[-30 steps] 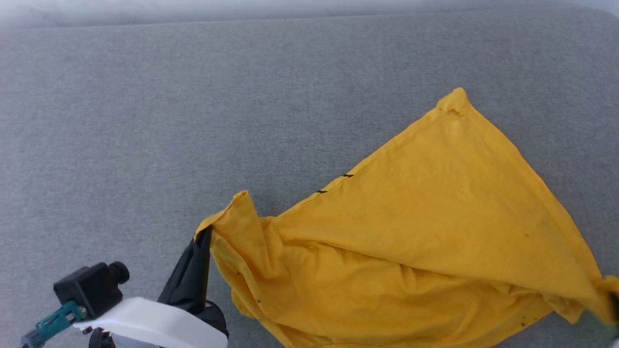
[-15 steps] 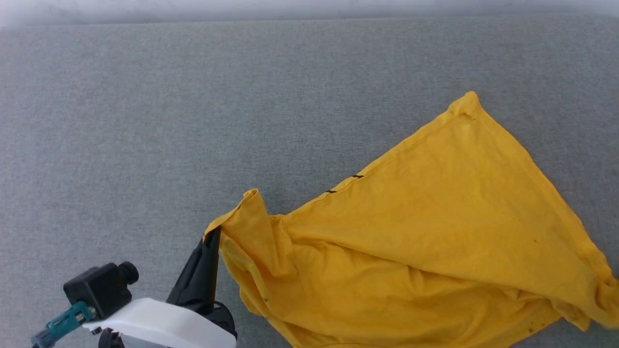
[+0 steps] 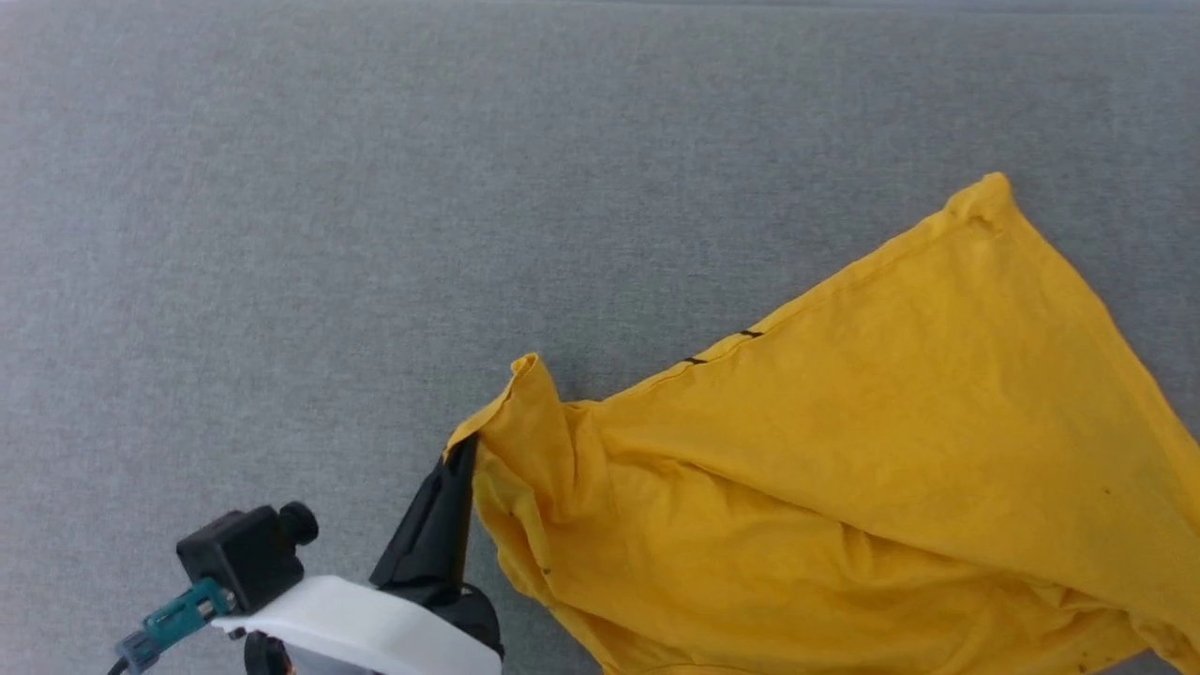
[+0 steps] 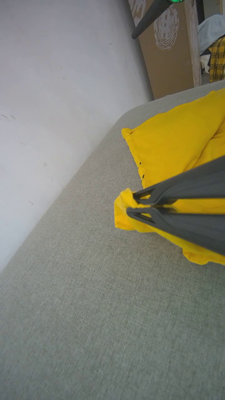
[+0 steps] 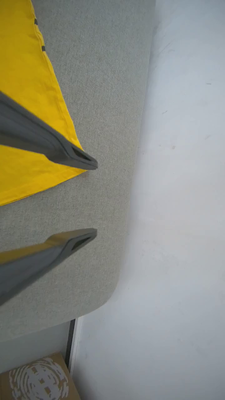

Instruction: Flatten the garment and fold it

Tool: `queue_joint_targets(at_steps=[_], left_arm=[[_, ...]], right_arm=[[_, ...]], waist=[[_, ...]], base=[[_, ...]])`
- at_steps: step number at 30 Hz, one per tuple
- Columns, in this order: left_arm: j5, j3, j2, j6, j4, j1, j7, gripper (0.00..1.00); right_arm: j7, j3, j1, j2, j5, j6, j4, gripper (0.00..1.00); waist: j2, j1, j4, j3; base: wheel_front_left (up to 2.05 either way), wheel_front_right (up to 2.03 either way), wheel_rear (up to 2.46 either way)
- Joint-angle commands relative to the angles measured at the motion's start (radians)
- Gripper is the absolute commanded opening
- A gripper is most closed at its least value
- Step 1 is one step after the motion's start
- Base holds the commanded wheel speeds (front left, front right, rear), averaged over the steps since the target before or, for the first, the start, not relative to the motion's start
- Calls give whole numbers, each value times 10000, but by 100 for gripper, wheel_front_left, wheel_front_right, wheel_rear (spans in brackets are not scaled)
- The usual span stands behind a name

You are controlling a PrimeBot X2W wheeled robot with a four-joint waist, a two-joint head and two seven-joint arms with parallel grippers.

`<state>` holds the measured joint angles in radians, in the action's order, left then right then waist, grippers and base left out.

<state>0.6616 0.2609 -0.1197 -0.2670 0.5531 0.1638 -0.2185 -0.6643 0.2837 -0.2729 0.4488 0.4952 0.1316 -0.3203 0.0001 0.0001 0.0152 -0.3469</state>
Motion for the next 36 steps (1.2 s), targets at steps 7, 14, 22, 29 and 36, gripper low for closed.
queue_joint_targets(at_steps=[7,14,22,29,36], left_arm=[[-120,410,158,182,-126,-583,110,0],[-182,664,275,191,-183,-781,258,0],[-256,744,316,152,-152,-904,360,0],[-259,796,329,144,-237,-1064,321,0],[-146,543,239,128,-364,-1189,302,0]], right_arm=[[-649,-1947,-1931,441,-675,-9,2770,100],[-379,-2654,-2407,1022,-722,-9,4359,100],[102,-3371,-2759,1493,-380,-9,5176,92],[-167,-4088,-2906,1796,118,-9,5602,0],[360,-3879,-3127,1552,-57,-9,5684,0]], waist=[[-1,-1,993,-852],[-1,-1,1489,-1342],[-1,-1,1610,-1773],[-1,-1,1573,-1808],[-1,-1,1181,-1169]], base=[[0,0,0],[0,0,0],[0,0,0],[0,0,0],[0,0,0]])
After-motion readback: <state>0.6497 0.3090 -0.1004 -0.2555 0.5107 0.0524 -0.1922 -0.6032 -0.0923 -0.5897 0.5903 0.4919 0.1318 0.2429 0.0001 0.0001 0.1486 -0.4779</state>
